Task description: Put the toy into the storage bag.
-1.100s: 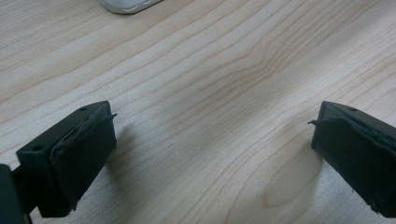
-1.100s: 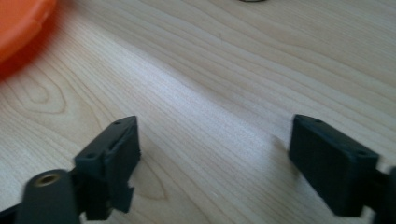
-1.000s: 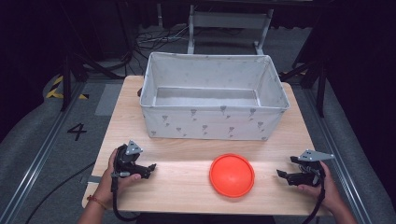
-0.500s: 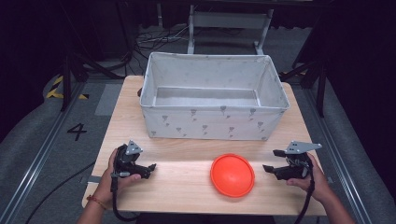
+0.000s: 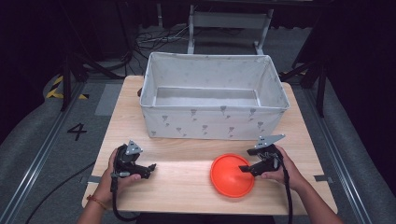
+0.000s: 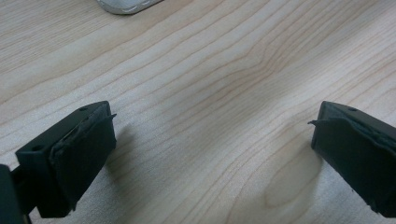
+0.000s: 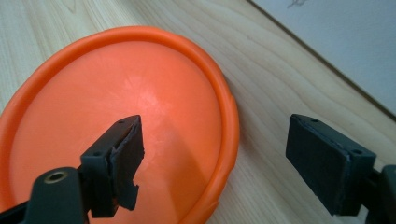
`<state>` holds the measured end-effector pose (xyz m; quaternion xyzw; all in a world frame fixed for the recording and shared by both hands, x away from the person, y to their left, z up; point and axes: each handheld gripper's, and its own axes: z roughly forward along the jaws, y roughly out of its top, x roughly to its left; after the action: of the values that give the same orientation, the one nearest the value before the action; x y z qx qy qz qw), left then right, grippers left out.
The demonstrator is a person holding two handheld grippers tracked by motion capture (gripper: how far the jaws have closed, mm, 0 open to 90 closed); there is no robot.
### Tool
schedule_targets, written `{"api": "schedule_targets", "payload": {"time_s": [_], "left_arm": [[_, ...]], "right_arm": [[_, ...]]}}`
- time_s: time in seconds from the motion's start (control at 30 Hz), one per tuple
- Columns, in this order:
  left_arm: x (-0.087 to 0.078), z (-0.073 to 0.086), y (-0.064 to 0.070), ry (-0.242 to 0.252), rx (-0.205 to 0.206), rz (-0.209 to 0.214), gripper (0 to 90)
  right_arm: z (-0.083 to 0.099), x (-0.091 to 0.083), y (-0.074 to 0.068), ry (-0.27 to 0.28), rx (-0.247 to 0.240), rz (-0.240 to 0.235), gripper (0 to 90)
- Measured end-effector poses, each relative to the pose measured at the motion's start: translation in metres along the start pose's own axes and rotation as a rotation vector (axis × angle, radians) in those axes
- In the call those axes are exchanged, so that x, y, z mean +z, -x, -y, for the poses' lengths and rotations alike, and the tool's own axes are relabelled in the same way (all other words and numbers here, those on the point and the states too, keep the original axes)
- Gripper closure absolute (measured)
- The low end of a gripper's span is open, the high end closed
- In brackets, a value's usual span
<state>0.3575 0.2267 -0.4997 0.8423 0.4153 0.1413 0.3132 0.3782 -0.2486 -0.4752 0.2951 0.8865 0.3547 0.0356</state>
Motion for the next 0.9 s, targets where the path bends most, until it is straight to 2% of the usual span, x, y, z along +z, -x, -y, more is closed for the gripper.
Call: {"api": "schedule_targets", "payload": {"time_s": [0.27, 0.5, 0.63, 0.7, 0.73, 0.77, 0.8, 0.9], "left_arm": [[0.0, 0.0, 0.0, 0.001, 0.002, 0.002, 0.2], [0.0, 0.0, 0.0, 0.001, 0.002, 0.002, 0.2], [0.0, 0.0, 0.0, 0.001, 0.005, 0.0, 0.2], [0.0, 0.0, 0.0, 0.002, 0.006, 0.0, 0.2], [0.0, 0.0, 0.0, 0.001, 0.004, 0.0, 0.2], [0.0, 0.0, 0.0, 0.001, 0.004, 0.0, 0.2], [0.0, 0.0, 0.0, 0.002, 0.004, 0.0, 0.2], [0.0, 0.0, 0.0, 0.002, 0.004, 0.0, 0.2]], "right_arm": [[0.006, 0.012, 0.0, -0.033, 0.016, -0.022, 21.1], [0.008, 0.014, -0.002, -0.023, 0.009, -0.051, 21.0], [0.007, 0.016, -0.012, -0.031, -0.039, -0.069, 22.6], [0.006, 0.016, -0.014, -0.039, -0.056, -0.053, 24.0], [0.006, 0.017, -0.017, -0.044, -0.07, -0.027, 26.7], [0.006, 0.017, -0.017, -0.044, -0.07, -0.027, 26.7], [0.004, 0.018, -0.021, -0.057, -0.09, 0.01, 28.6], [0.002, 0.017, -0.02, -0.059, -0.065, 0.032, 39.6]]}}
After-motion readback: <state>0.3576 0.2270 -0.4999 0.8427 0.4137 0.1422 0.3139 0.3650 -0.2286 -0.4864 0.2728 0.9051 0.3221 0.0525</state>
